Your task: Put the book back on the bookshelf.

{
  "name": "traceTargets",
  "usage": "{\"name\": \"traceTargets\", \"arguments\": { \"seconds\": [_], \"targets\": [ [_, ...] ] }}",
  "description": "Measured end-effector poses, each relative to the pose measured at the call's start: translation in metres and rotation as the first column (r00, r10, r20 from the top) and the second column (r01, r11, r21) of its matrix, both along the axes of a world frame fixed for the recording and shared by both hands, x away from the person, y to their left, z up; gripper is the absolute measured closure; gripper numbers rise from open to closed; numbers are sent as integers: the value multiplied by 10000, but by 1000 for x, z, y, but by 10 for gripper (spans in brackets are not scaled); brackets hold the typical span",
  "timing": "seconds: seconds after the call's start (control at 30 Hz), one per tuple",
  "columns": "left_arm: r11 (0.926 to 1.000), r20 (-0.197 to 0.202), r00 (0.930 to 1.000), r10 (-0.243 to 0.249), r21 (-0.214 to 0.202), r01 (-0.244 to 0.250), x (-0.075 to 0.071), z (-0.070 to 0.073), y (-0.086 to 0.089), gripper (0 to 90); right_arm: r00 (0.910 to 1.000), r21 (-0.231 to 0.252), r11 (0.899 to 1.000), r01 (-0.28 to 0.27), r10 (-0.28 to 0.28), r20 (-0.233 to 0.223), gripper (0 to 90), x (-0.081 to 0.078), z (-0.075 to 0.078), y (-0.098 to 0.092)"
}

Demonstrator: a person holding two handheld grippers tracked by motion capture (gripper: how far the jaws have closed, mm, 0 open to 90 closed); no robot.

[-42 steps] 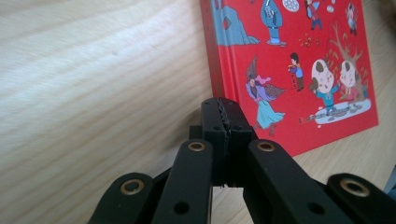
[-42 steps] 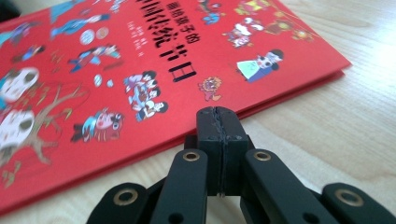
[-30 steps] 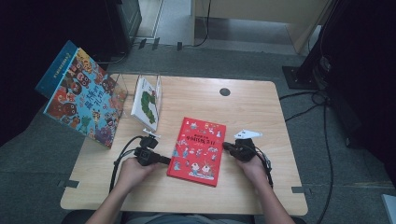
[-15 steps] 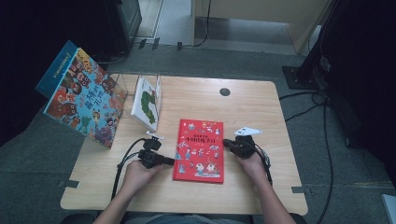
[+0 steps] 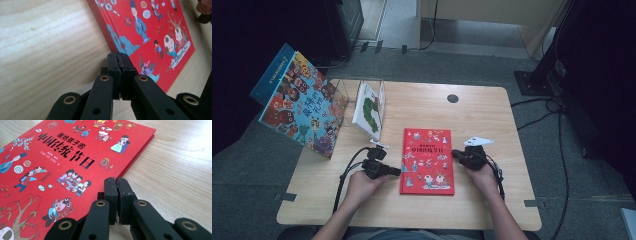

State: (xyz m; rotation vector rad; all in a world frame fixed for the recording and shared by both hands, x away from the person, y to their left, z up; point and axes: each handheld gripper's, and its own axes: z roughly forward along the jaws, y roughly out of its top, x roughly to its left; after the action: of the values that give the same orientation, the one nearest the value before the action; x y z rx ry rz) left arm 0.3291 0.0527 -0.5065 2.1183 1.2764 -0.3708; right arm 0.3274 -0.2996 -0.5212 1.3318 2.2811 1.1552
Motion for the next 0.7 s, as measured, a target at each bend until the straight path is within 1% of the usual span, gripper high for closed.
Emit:
{"name": "traceTargets", "arguments": {
  "seconds": [0.07,0.17,0.23,0.33,0.4,0.47,0.5,0.57,0.63,0.7],
  "targets": [
    [9998,23,9999,159,-107,-158,3,2,1,895,10000,106,9999,67,-67,-15,845,-1,1,-1],
    [9998,188,9996,218,25,-218,11,4,2,878,9998,255,9995,192,-193,45,780,-4,2,-3],
    [9996,239,9993,276,79,-278,18,5,3,878,9996,280,9992,284,-283,-39,767,-5,3,-3],
    [9992,212,9990,398,50,-399,29,6,4,871,9987,479,9976,503,-499,-83,723,-8,5,-4],
    [9987,227,9985,502,-55,-501,36,7,4,862,9979,682,9956,641,-635,-108,698,-9,6,-5],
    [9988,229,9986,478,68,-480,40,6,2,863,9975,678,9953,697,-688,-146,686,-10,7,-3],
    [9990,208,9989,418,146,-421,42,5,1,863,9975,652,9955,693,-680,-207,683,-11,7,-2],
    [9988,91,9989,469,136,-470,44,2,-1,863,9970,410,9967,703,-689,-359,683,-12,8,1],
    [9988,49,9988,483,-21,-483,45,0,-3,864,9939,496,9951,856,-819,-733,684,-12,9,3],
    [9992,67,9991,410,4,-410,46,1,-4,864,9882,744,9916,1060,-967,-1191,683,-12,10,4]
  ]
}}
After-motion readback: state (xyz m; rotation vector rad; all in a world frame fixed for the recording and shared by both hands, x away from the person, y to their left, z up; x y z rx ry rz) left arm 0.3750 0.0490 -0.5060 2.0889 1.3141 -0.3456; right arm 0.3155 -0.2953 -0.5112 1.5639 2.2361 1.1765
